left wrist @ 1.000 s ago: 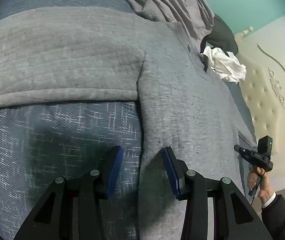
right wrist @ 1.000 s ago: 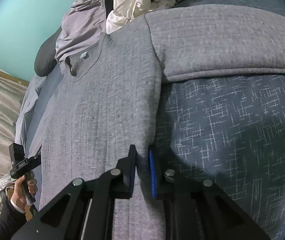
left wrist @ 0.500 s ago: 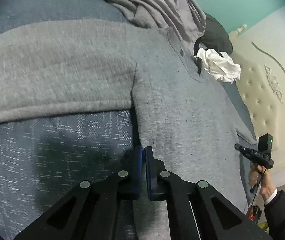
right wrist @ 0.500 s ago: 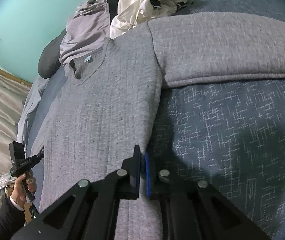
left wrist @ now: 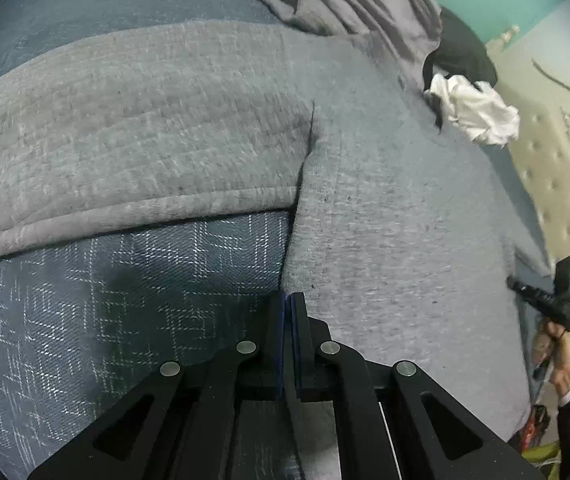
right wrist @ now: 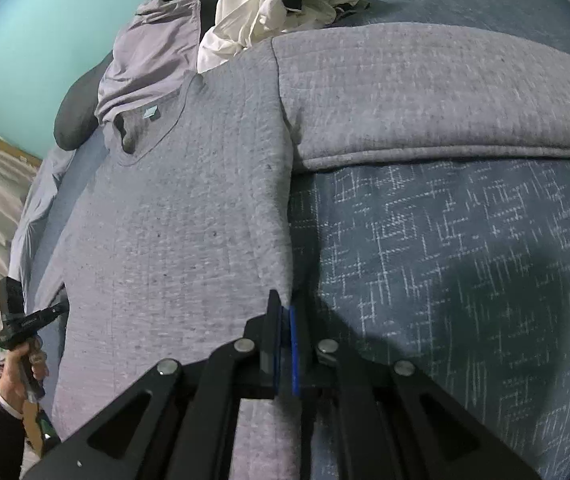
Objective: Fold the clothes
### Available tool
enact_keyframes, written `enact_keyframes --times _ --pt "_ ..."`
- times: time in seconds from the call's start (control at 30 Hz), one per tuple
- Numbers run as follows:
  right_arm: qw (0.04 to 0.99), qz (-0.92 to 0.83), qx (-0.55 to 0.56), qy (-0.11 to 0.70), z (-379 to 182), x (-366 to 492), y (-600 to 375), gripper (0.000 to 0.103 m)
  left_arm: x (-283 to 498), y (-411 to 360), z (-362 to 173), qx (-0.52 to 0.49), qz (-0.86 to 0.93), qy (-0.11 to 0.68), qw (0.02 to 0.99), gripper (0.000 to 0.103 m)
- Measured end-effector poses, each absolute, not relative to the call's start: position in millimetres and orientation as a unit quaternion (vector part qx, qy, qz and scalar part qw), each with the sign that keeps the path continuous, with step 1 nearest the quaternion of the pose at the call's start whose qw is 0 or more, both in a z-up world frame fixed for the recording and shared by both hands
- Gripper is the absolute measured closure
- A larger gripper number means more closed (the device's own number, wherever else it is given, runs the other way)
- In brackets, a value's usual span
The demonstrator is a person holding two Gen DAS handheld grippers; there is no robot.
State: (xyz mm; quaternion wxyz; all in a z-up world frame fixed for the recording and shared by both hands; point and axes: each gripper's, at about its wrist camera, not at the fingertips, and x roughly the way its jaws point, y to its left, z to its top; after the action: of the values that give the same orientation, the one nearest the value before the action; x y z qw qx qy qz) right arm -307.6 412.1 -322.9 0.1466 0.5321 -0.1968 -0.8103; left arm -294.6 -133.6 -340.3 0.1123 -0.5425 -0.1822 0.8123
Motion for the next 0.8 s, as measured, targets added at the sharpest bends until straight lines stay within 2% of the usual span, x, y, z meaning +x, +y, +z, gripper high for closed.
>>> enact_keyframes --times 0.17,0.27,0.3,0.37,0.63,0.67,0.73,0.8 --pt "0.165 -0.795 0.545 -0.208 -315 -307 420 0.095 -281 -140 -330 -0.548 0.804 -0.191 0.129 0.094" --pt "0.177 -0.788 0.549 -0.215 -307 -299 424 0.069 -266 -143 -328 -0.556 0.793 -0.2 0.144 0.085" --pt "0.183 -0.783 0.554 -0.216 -307 -294 424 0.068 -262 -143 -328 -0.56 0.789 -0.204 0.15 0.079" --pt "0.196 -0.772 0.565 -0.217 -308 -285 424 0.068 -255 -139 -329 -0.567 0.784 -0.2 0.157 0.075" --pt "0.201 -0.749 0.587 -0.233 -323 -261 423 0.07 -237 -126 -348 -0.589 0.768 -0.191 0.162 0.077" --pt "0.2 -0.749 0.588 -0.229 -324 -259 421 0.08 -236 -125 -348 -0.59 0.768 -0.188 0.163 0.078" --pt "0.198 -0.75 0.591 -0.22 -326 -257 419 0.085 -234 -123 -347 -0.59 0.771 -0.179 0.162 0.095" --pt "0.199 -0.754 0.588 -0.213 -324 -255 418 0.094 -231 -122 -345 -0.587 0.774 -0.171 0.162 0.097"
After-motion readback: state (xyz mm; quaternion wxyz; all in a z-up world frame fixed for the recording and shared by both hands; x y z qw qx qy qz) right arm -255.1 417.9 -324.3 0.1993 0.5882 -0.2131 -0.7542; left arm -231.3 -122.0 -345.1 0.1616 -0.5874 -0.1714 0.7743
